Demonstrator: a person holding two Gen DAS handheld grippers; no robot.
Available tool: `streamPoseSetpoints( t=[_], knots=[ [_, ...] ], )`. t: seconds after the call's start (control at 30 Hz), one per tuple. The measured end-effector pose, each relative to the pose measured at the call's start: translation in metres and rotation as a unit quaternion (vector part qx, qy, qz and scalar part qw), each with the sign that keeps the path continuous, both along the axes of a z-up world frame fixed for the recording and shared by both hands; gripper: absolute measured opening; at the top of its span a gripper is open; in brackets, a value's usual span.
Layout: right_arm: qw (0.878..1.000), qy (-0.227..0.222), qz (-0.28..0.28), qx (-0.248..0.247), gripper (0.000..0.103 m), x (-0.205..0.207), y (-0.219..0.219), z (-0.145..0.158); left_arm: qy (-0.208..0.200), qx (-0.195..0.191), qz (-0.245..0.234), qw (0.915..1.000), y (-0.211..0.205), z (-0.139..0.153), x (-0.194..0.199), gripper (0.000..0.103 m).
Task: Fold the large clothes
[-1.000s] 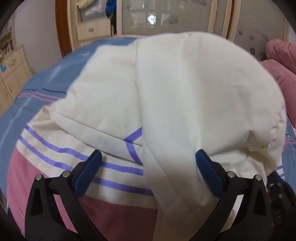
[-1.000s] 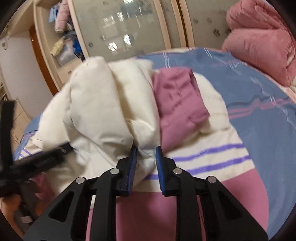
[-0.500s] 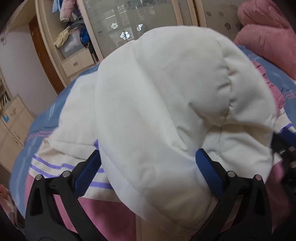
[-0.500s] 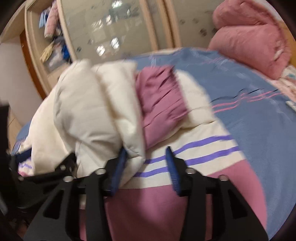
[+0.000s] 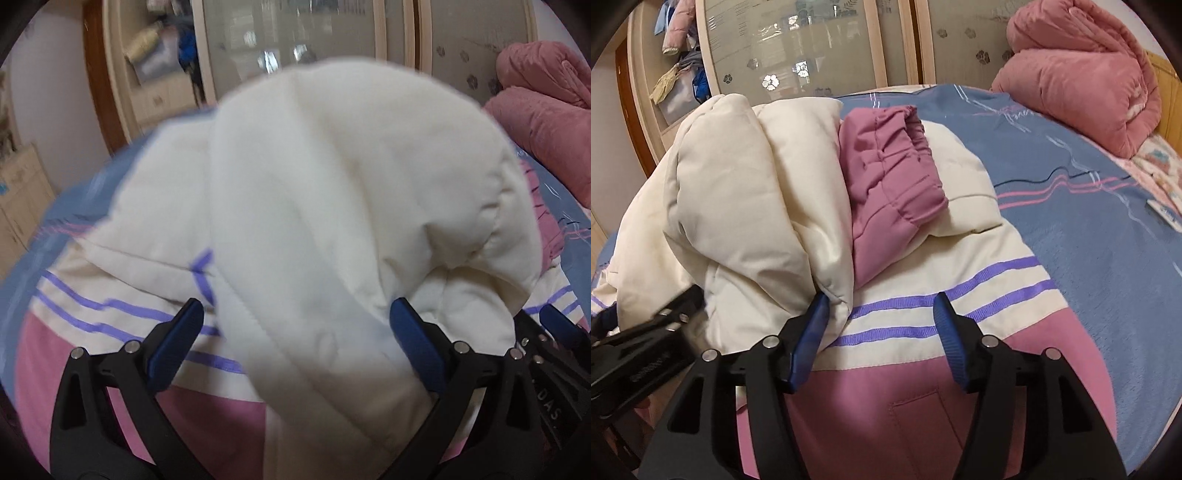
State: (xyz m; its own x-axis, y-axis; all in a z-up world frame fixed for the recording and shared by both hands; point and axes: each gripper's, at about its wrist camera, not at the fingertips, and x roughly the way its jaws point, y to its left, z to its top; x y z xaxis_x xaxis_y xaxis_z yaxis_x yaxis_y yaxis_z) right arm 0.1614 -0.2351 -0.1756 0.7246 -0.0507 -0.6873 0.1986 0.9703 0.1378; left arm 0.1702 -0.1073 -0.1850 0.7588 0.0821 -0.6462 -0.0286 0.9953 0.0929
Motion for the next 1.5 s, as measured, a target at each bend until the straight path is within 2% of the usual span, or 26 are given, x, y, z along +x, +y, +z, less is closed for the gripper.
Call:
streamPoseSetpoints(
  t=[0.07, 0.1, 0.13, 0.17, 0.3, 0.4, 0.5, 0.6, 0.73, 0.83, 0.93, 1.0, 1.07, 1.1, 1.2, 1.27, 1.33, 1.4, 1.43, 1.5],
  knots=[
    [1.0, 0.0, 0.0, 0.001, 0.061, 0.0, 0.0, 0.0, -0.021, 0.023, -0.02, 0.9993, -0.015, 0.005, -0.011, 0.101],
    [1.0, 0.0, -0.001, -0.001, 0.061, 0.0, 0.0, 0.0, -0.013, 0.043, -0.03, 0.9985, -0.024, 0.0, -0.012, 0.101],
    [1.0, 0.001, -0.004, -0.003, 0.061, 0.001, -0.001, 0.0, -0.006, 0.063, -0.021, 0.9978, -0.026, -0.004, -0.011, 0.101],
    [1.0, 0.0, -0.002, 0.004, 0.062, 0.001, -0.003, -0.001, 0.004, 0.068, -0.018, 0.9975, -0.029, -0.008, -0.009, 0.101],
    [1.0, -0.012, -0.005, 0.006, 0.062, -0.005, -0.005, 0.003, 0.028, -0.007, -0.017, 0.9994, -0.01, -0.008, -0.006, 0.101],
    [0.998, -0.049, -0.028, 0.006, 0.062, -0.019, -0.011, 0.016, 0.038, -0.048, -0.019, 0.9979, 0.0, -0.009, -0.008, 0.101],
    [0.996, -0.057, -0.054, -0.03, 0.064, -0.023, -0.013, 0.021, 0.034, -0.043, -0.018, 0.9983, 0.0, -0.007, -0.009, 0.101],
    [0.998, 0.015, -0.05, -0.027, 0.066, -0.004, -0.016, -0.003, 0.03, -0.038, -0.017, 0.9987, -0.003, -0.008, -0.013, 0.101],
    [0.996, 0.018, -0.046, -0.075, 0.068, 0.0, -0.003, -0.006, 0.033, -0.035, -0.017, 0.9987, 0.0, -0.004, -0.003, 0.101],
    [0.998, 0.008, -0.041, -0.051, 0.069, -0.004, -0.013, -0.003, 0.026, -0.024, -0.016, 0.9993, -0.002, 0.008, -0.016, 0.101],
    [0.999, -0.021, -0.026, -0.025, 0.069, -0.025, -0.022, 0.005, -0.009, 0.023, -0.015, 0.9996, 0.007, 0.026, -0.041, 0.101],
    [0.999, -0.033, -0.001, -0.013, 0.069, -0.041, -0.025, 0.011, -0.025, 0.045, -0.017, 0.9985, 0.019, 0.037, -0.061, 0.101],
    [0.998, -0.04, 0.037, 0.009, 0.074, -0.066, -0.036, 0.016, -0.038, 0.081, -0.011, 0.9959, 0.043, 0.05, -0.083, 0.101],
    [0.998, -0.042, 0.043, 0.019, 0.075, -0.081, -0.044, 0.018, -0.04, 0.111, 0.001, 0.993, 0.059, 0.053, -0.098, 0.101],
    [0.999, -0.034, 0.013, 0.04, 0.081, -0.122, -0.071, 0.016, -0.032, 0.175, 0.017, 0.984, 0.1, 0.05, -0.123, 0.101],
    [0.999, -0.012, -0.013, 0.039, 0.082, -0.148, -0.086, 0.009, 0.004, 0.208, 0.021, 0.9779, 0.133, 0.035, -0.143, 0.101],
    [0.999, 0.019, -0.018, 0.042, 0.082, -0.162, -0.095, -0.002, 0.04, 0.211, 0.024, 0.9763, 0.16, 0.019, -0.154, 0.101],
    [0.995, 0.066, -0.003, 0.073, 0.082, -0.173, -0.104, -0.021, 0.065, 0.197, 0.029, 0.9778, 0.184, 0.003, -0.163, 0.101],
    [0.992, 0.073, 0.01, 0.104, 0.082, -0.179, -0.106, -0.029, 0.079, 0.172, 0.028, 0.9816, 0.196, -0.002, -0.169, 0.101],
    [0.99, 0.068, 0.021, 0.122, 0.082, -0.187, -0.107, -0.031, 0.091, 0.128, 0.024, 0.9873, 0.208, -0.006, -0.177, 0.101]
  ],
)
